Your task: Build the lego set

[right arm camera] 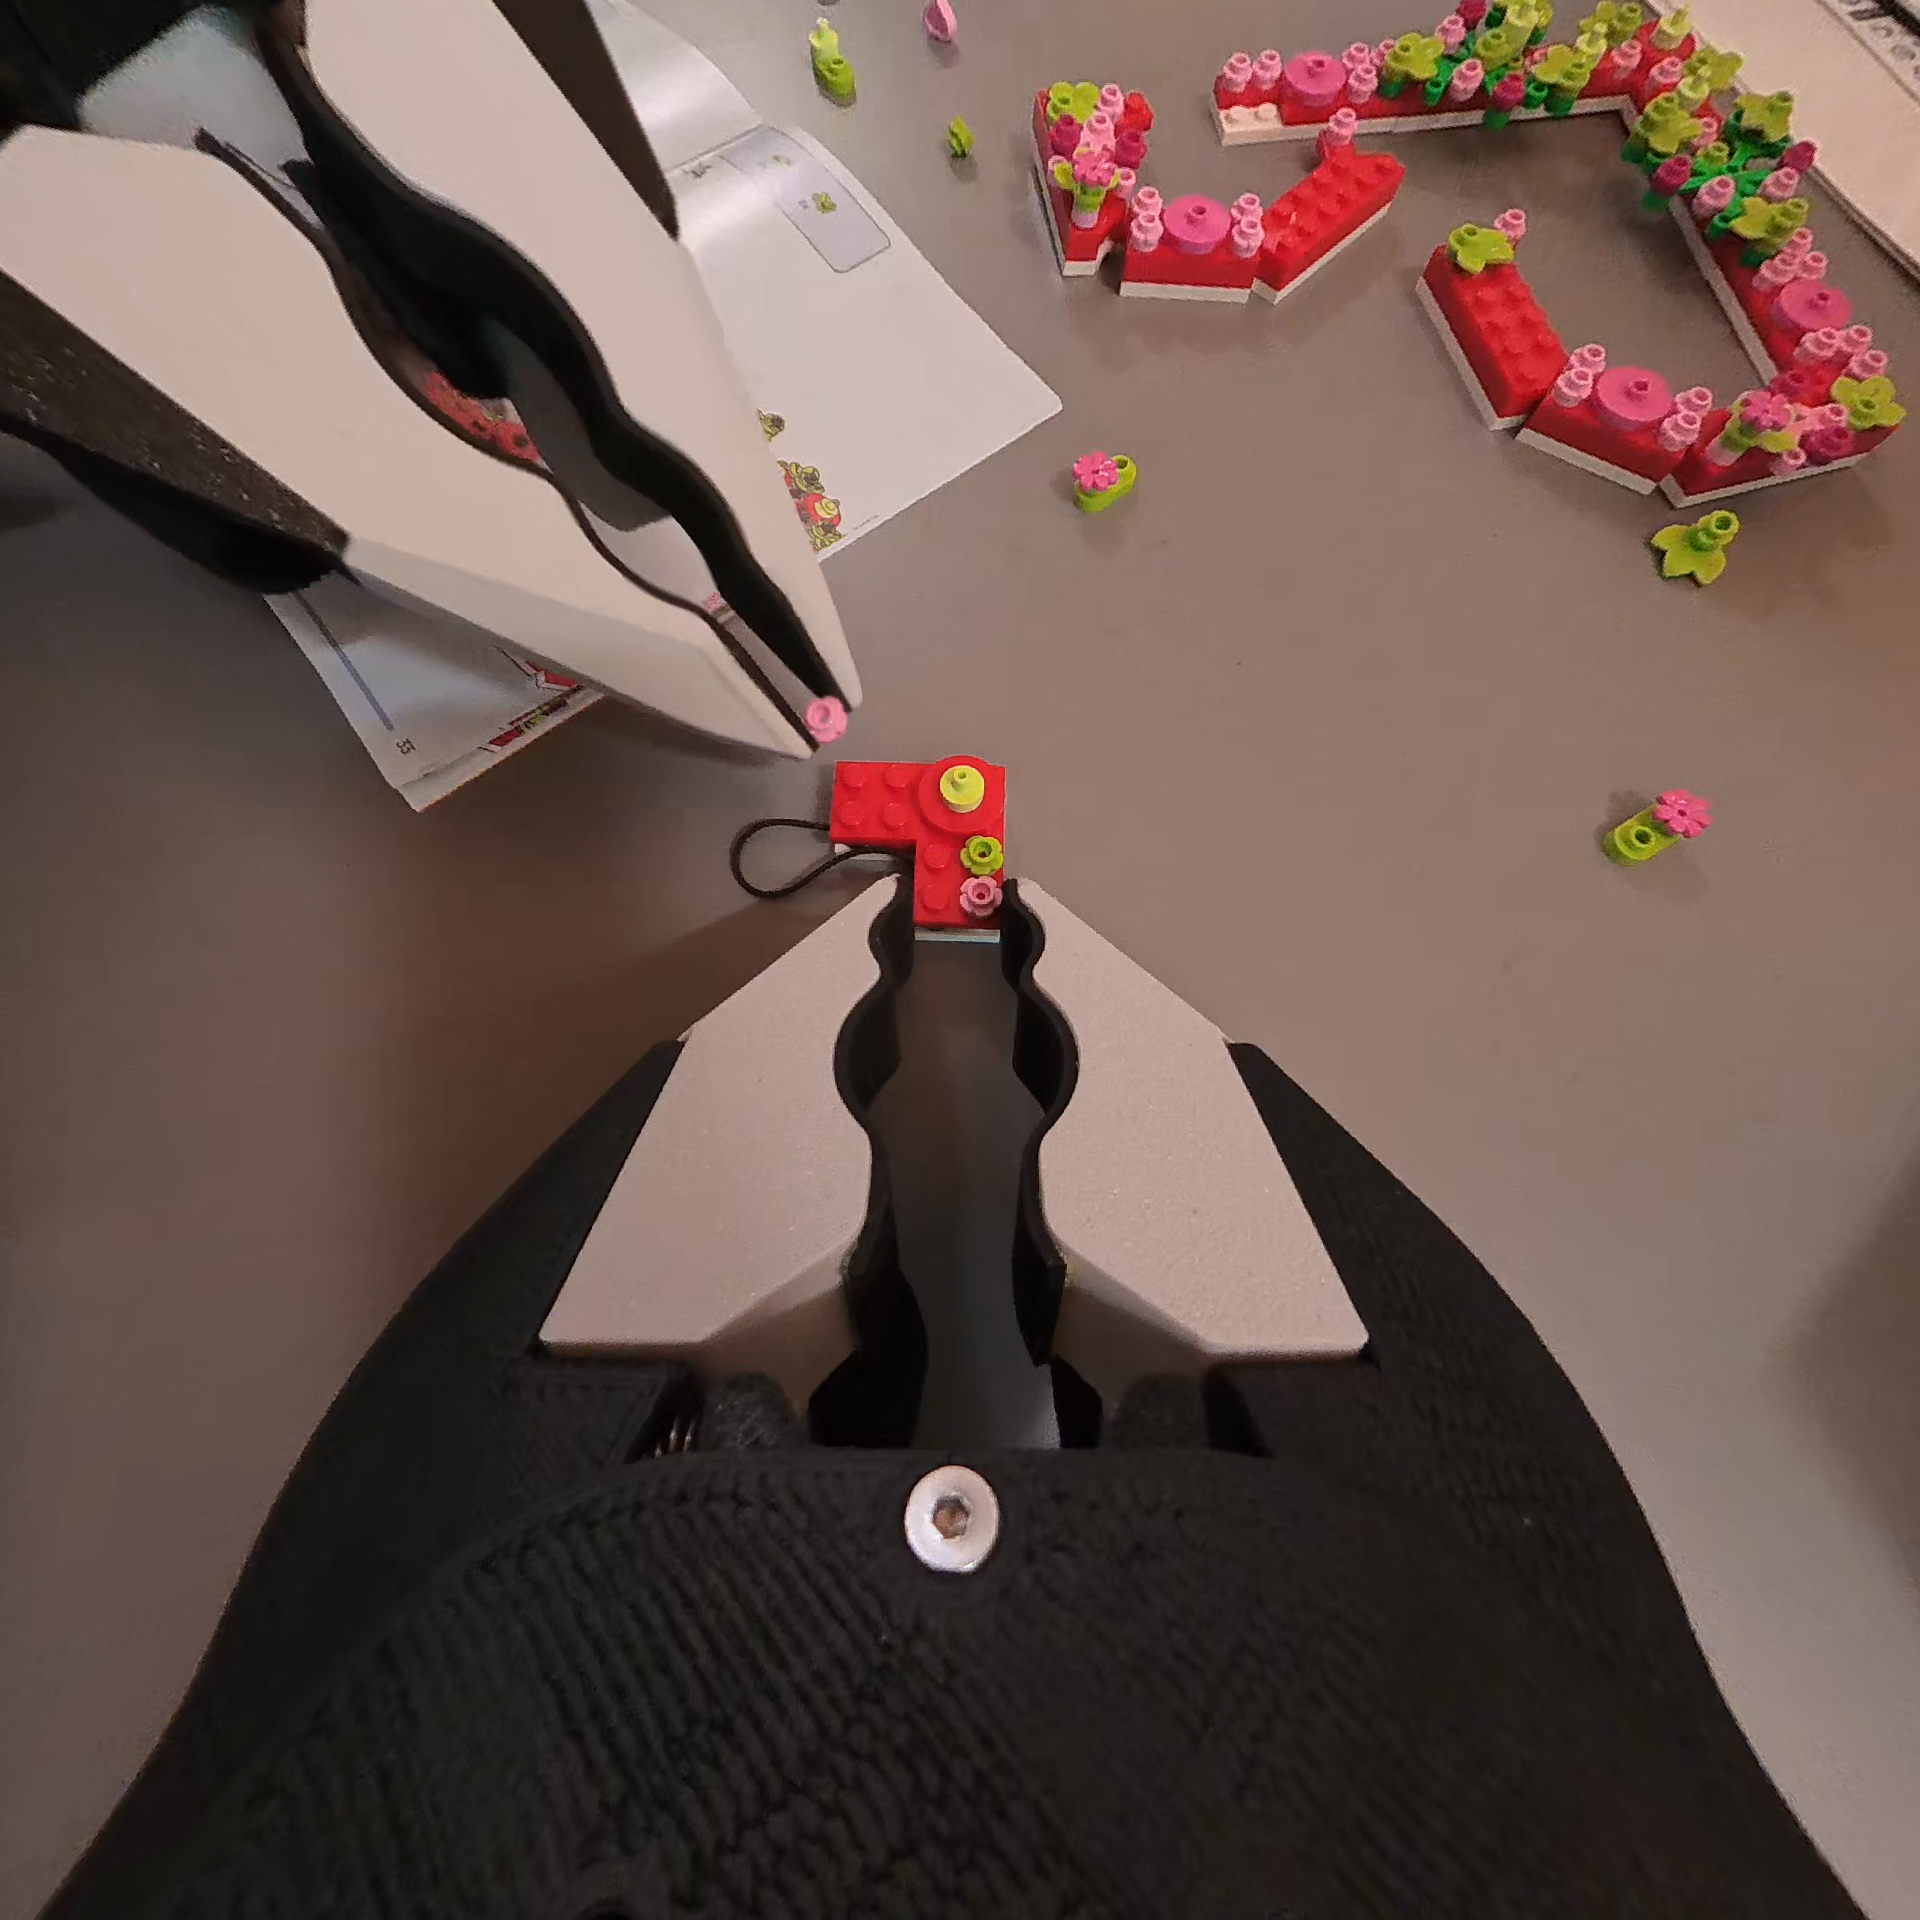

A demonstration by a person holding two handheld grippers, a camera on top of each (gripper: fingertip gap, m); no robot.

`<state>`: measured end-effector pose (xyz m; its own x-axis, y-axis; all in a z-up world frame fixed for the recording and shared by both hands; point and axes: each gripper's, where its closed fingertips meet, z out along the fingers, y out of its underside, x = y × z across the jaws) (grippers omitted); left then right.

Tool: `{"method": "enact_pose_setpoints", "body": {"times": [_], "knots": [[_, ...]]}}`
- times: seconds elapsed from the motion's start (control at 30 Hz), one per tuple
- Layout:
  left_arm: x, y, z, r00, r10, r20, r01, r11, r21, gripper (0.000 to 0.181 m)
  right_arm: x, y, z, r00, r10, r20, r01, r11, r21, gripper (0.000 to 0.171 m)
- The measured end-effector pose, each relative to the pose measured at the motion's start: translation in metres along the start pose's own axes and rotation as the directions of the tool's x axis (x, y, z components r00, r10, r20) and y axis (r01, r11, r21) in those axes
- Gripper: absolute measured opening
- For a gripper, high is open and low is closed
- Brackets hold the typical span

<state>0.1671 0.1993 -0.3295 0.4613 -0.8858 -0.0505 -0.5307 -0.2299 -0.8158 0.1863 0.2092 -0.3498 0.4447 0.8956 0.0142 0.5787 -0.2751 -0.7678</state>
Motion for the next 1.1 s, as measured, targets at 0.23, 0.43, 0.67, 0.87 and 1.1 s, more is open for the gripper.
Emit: {"method": "enact_pose_setpoints", "body": {"times": [0.23,0.43,0.67,0.87,1.1], "knots": [[0.001,0.005,0.006,0.999,-0.036,-0.031,0.035,0.999,-0.031,0.005,0.000,0.000,0.000,1.000,0.004,0.003,-0.004,1.000,0.000,0.015],[0.001,0.009,0.009,0.998,-0.045,-0.037,0.043,0.998,-0.050,0.006,0.000,0.000,0.000,1.000,0.007,0.004,-0.007,1.000,0.000,0.015],[0.002,0.009,0.009,0.997,-0.066,-0.045,0.063,0.996,-0.055,0.005,0.000,0.000,0.000,1.000,0.007,0.003,-0.007,1.000,0.000,0.015],[0.003,0.009,0.009,0.996,-0.076,-0.043,0.074,0.995,-0.060,0.006,0.000,0.000,0.000,1.000,0.006,0.002,-0.006,1.000,0.000,0.015],[0.005,0.015,0.012,0.995,-0.085,-0.047,0.081,0.992,-0.095,0.011,0.000,0.000,0.000,1.000,0.007,0.003,-0.007,1.000,0.000,0.015]]}}
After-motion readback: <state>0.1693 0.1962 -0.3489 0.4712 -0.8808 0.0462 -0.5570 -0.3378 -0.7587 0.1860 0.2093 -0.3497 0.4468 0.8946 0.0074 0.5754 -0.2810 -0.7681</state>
